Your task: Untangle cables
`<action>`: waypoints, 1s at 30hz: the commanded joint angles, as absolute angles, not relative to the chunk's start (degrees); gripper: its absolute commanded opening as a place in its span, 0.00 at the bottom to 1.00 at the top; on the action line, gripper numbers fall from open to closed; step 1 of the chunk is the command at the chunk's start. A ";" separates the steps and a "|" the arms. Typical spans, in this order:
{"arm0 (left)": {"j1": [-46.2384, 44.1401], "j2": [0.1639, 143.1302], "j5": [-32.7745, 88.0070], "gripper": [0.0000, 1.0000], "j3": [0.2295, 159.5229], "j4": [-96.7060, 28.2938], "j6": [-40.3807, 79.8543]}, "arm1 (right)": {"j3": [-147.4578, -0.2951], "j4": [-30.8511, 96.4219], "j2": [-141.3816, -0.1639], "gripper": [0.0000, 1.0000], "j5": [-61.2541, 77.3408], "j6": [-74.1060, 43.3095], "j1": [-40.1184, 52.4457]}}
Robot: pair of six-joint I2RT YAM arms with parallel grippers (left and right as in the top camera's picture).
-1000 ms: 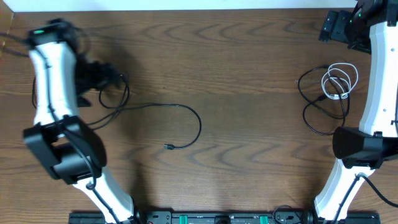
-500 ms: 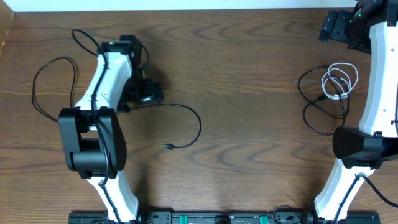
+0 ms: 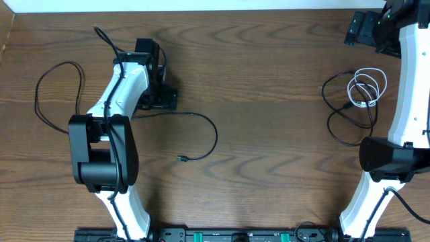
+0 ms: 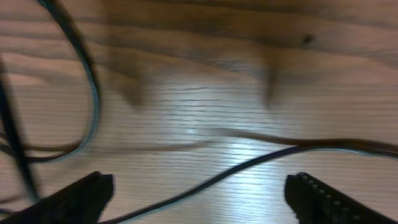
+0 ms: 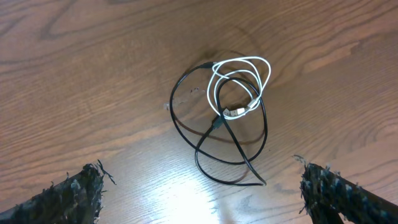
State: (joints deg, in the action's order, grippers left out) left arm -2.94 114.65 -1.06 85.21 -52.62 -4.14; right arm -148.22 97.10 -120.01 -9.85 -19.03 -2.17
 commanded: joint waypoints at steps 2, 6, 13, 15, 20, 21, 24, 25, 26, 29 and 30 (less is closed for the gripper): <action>-2.81 114.45 -6.46 0.80 84.51 -52.75 -8.54 | -148.35 97.27 -120.38 0.99 -9.91 -18.59 -1.93; -2.94 115.33 -3.16 0.80 83.48 -52.77 -8.60 | -148.35 97.27 -120.38 0.99 -9.91 -18.59 -1.93; -2.92 115.61 -2.17 0.80 81.41 -52.58 -11.86 | -148.35 97.27 -120.38 0.99 -9.91 -18.59 -1.93; -2.92 115.61 -2.17 0.81 81.03 -52.47 -12.29 | -148.35 97.27 -120.36 0.99 -9.91 -18.59 -1.93; -2.92 115.63 -3.60 0.81 79.18 -50.09 -13.30 | -148.35 97.27 -120.38 0.99 -9.91 -18.59 -1.93; -2.92 115.63 -4.12 0.80 78.59 -49.39 -13.30 | -148.35 97.27 -120.38 0.99 -9.91 -18.59 -1.93; -2.92 115.63 -4.12 0.80 77.01 -48.10 -13.30 | -148.35 97.27 -120.38 0.99 -9.91 -18.59 -1.93; -2.92 115.63 -4.12 0.77 76.77 -48.07 -13.28 | -148.35 97.27 -120.36 0.99 -9.91 -18.59 -1.93; -2.92 115.63 -4.12 0.69 76.75 -48.05 -13.26 | -148.35 97.27 -120.38 0.99 -9.91 -18.59 -1.93; -2.92 115.39 -4.12 0.56 76.84 -47.79 -13.08 | -148.35 97.27 -120.38 0.99 -9.91 -18.59 -1.93; -2.92 115.24 -4.12 0.54 76.93 -47.64 -12.73 | -148.35 97.27 -120.36 0.99 -9.91 -18.59 -1.93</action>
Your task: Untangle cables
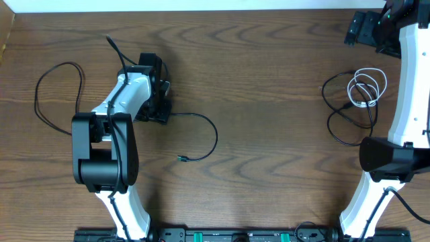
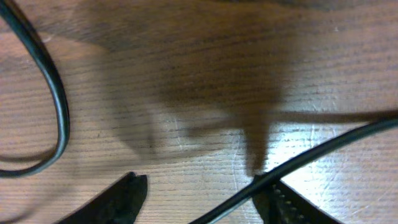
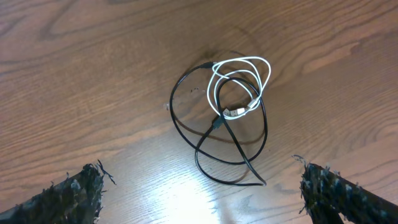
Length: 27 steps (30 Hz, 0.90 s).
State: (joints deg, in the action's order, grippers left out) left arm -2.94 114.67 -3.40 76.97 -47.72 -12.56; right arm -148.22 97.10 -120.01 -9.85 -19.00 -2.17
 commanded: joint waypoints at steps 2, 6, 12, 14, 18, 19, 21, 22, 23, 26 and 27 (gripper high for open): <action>-2.92 114.83 -4.12 0.47 77.54 -47.68 -11.70 | -148.35 97.27 -120.36 0.99 -9.91 -18.59 -1.93; -2.92 112.79 -4.14 0.19 79.35 -48.42 -11.70 | -148.35 97.27 -120.36 0.99 -9.91 -18.59 -1.93; -1.56 104.99 -7.64 0.08 81.43 -48.16 -6.94 | -148.35 97.27 -120.38 0.99 -9.91 -18.59 -1.93; -0.12 101.54 -10.15 0.08 81.56 -47.16 -3.84 | -148.35 97.27 -120.36 0.99 -9.91 -18.59 -1.93; 5.39 94.94 -12.10 0.08 81.56 -45.30 3.07 | -148.35 97.27 -120.36 0.99 -9.91 -18.59 -1.93; 7.62 93.38 -12.10 0.08 81.56 -45.06 5.28 | -148.35 97.27 -120.38 0.99 -9.91 -18.59 -1.93; 11.99 91.37 -12.08 0.08 81.56 -45.12 9.67 | -148.35 97.27 -120.38 0.99 -9.91 -18.59 -1.93; 14.33 90.67 -12.08 0.08 81.56 -45.34 12.16 | -148.35 97.27 -120.36 0.99 -9.91 -18.59 -1.93; 16.75 90.17 -12.08 0.08 81.56 -45.78 14.79 | -148.35 97.27 -120.36 0.99 -9.91 -18.59 -1.93; 24.05 90.02 -11.62 0.08 81.43 -47.59 20.14 | -148.35 97.27 -120.36 0.99 -9.91 -18.59 -1.85; 25.78 90.15 -10.48 0.08 81.14 -47.66 20.05 | -148.35 97.27 -120.38 0.99 -9.91 -18.59 -1.83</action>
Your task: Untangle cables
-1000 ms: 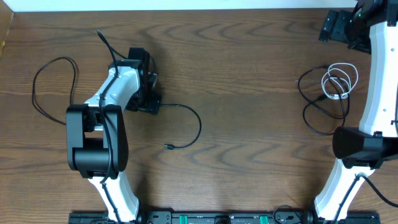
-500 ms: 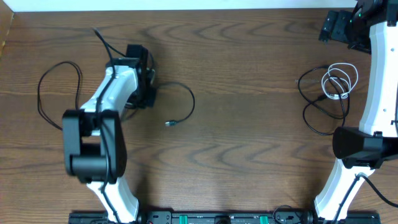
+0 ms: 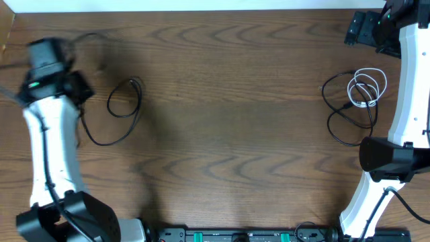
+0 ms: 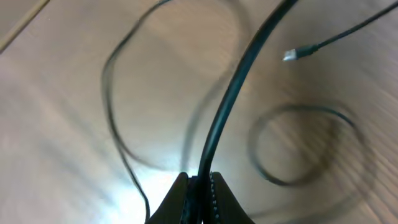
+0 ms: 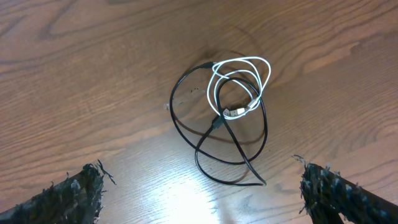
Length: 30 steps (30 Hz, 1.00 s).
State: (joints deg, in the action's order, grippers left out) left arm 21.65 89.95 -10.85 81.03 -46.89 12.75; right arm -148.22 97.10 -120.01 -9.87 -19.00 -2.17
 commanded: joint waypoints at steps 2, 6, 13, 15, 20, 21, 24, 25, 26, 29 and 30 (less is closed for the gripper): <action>28.69 90.45 -7.70 0.08 80.40 -47.66 20.05 | -148.35 97.27 -120.36 0.99 -9.91 -18.59 -1.83; 31.73 91.50 -3.05 0.08 79.22 -47.24 20.05 | -148.35 97.27 -120.38 0.99 -9.91 -18.59 -1.83; 31.86 94.59 -3.49 0.54 78.96 -47.55 20.05 | -148.35 97.27 -120.38 0.99 -9.91 -18.59 -1.83; 31.86 95.37 -3.38 0.76 78.96 -47.88 20.05 | -148.35 97.27 -120.36 0.99 -9.91 -18.59 -1.83; 31.29 95.92 6.15 0.80 78.96 -47.55 17.54 | -148.35 97.27 -120.38 0.99 -9.91 -18.59 -1.83; 31.07 95.92 10.28 0.80 78.96 -47.37 15.11 | -148.35 97.27 -120.38 0.99 -9.91 -18.59 -1.83; 30.04 95.92 22.17 0.80 78.96 -47.75 7.70 | -148.35 97.27 -120.38 0.99 -9.91 -18.59 -1.83; 29.56 95.92 25.04 0.80 78.96 -48.01 5.74 | -148.35 97.27 -120.36 0.99 -9.91 -18.59 -1.83; 28.88 95.92 26.96 0.80 78.96 -48.38 4.38 | -148.35 97.27 -120.36 0.99 -9.91 -18.59 -1.83; 25.91 95.92 28.29 0.80 78.96 -49.36 1.89 | -148.35 97.27 -120.36 0.99 -9.91 -18.59 -1.83; 24.71 95.98 28.29 0.80 78.89 -49.65 0.91 | -148.35 97.27 -120.36 0.99 -9.91 -18.59 -1.83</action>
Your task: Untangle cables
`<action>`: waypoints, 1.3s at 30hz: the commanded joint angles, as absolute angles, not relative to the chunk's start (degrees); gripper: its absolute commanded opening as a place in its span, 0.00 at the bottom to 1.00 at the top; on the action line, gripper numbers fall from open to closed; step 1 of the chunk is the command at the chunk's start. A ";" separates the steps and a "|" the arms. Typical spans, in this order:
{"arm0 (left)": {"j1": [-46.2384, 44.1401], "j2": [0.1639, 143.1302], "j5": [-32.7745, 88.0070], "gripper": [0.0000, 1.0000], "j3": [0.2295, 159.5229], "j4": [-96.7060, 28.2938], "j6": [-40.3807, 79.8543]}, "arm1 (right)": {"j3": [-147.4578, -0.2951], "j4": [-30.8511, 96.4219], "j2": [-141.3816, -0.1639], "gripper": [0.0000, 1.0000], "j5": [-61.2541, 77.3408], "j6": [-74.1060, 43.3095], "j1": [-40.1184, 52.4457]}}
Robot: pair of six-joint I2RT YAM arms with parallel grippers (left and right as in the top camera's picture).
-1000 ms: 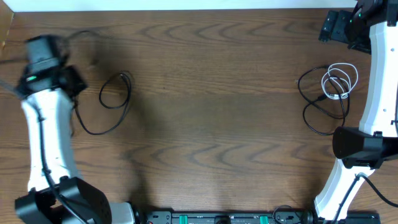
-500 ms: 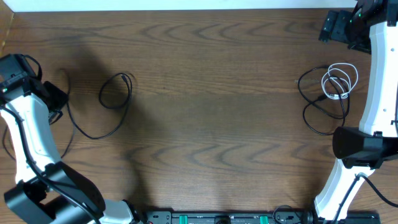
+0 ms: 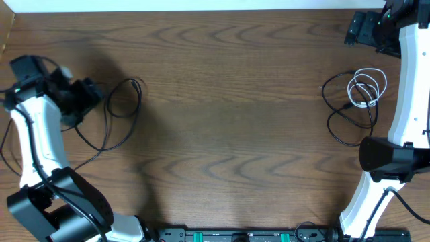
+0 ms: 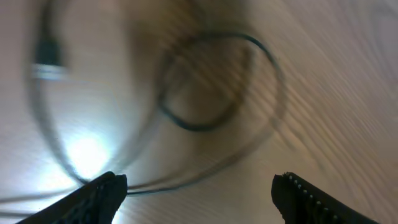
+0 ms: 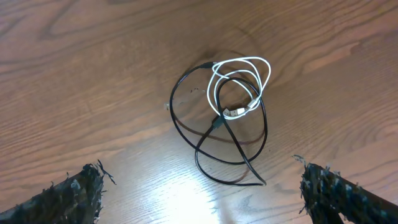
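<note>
A thin black cable [image 3: 125,98] lies at the left of the table, curled into a small loop with a tail running down and left. My left gripper [image 3: 86,94] hovers beside that loop; in the left wrist view it [image 4: 202,196] is open with nothing between its fingers, and the blurred loop [image 4: 217,81] lies ahead. At the right, a white cable [image 3: 366,87] sits coiled and tangled with a second black cable [image 3: 339,128]. My right gripper [image 5: 202,193] is open, high above that tangle [image 5: 230,112].
The wooden table [image 3: 255,134] carries only the cables. The right arm's base [image 3: 390,158] stands at the right edge, close to the tangle. A white wall strip runs along the table's far edge.
My left gripper was shut on the black cable at the far left; now it is open, sits closer to the loop, and the cable lies loose on the table.
My left gripper was open over the black cable left of centre, then low with the cable between its fingers. Then it was shut on the cable at the far left, the cable drawn over there. Now the cable is released. The right arm and tangle stayed unchanged.
</note>
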State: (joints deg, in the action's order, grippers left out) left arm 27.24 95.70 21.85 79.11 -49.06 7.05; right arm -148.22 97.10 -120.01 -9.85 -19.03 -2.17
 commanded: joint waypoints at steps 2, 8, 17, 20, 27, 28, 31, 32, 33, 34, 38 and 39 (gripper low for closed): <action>21.91 96.20 27.68 0.80 78.54 -49.63 -0.40 | -148.35 97.27 -120.36 0.99 -9.91 -18.59 -1.83; 14.00 99.39 15.55 0.80 77.30 -48.66 -0.16 | -148.35 97.27 -120.38 0.99 -9.91 -18.59 -1.83; 9.54 108.44 4.82 0.80 77.30 -47.00 -0.16 | -148.35 97.27 -120.36 0.99 -9.91 -18.59 -1.83; 9.58 110.56 2.22 0.76 77.30 -46.63 -0.19 | -148.35 97.27 -120.36 0.99 -9.91 -18.59 -1.83; 9.63 112.64 -3.22 0.10 77.30 -45.98 -0.08 | -148.35 97.27 -120.38 0.99 -9.91 -18.59 -1.83; 9.63 112.62 -8.16 0.08 77.30 -46.00 0.97 | -148.35 97.27 -120.36 0.99 -9.91 -18.59 -1.83; 10.02 112.62 -23.46 0.08 77.36 -46.74 6.66 | -148.35 97.27 -120.36 0.99 -9.91 -18.59 -1.83; 10.37 112.62 -27.24 0.08 77.45 -47.20 8.82 | -148.35 97.27 -120.36 0.99 -9.91 -18.59 -1.83; 10.83 112.62 -29.91 0.08 77.60 -47.70 10.22 | -148.35 97.27 -120.38 0.99 -9.91 -18.59 -1.83; 11.51 112.60 -31.75 0.08 77.80 -48.21 10.96 | -148.35 97.27 -120.38 0.99 -9.91 -18.59 -1.83; 14.57 112.60 -32.69 0.08 79.11 -49.78 11.77 | -148.35 97.27 -120.38 0.99 -9.91 -18.59 -1.83; 15.90 112.57 -32.69 0.08 79.66 -50.22 11.75 | -148.35 97.27 -120.38 0.99 -9.91 -18.59 -1.83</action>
State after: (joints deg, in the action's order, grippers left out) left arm 13.13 112.09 -26.30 77.80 -49.39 9.08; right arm -148.22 97.10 -120.01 -9.85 -19.03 -2.17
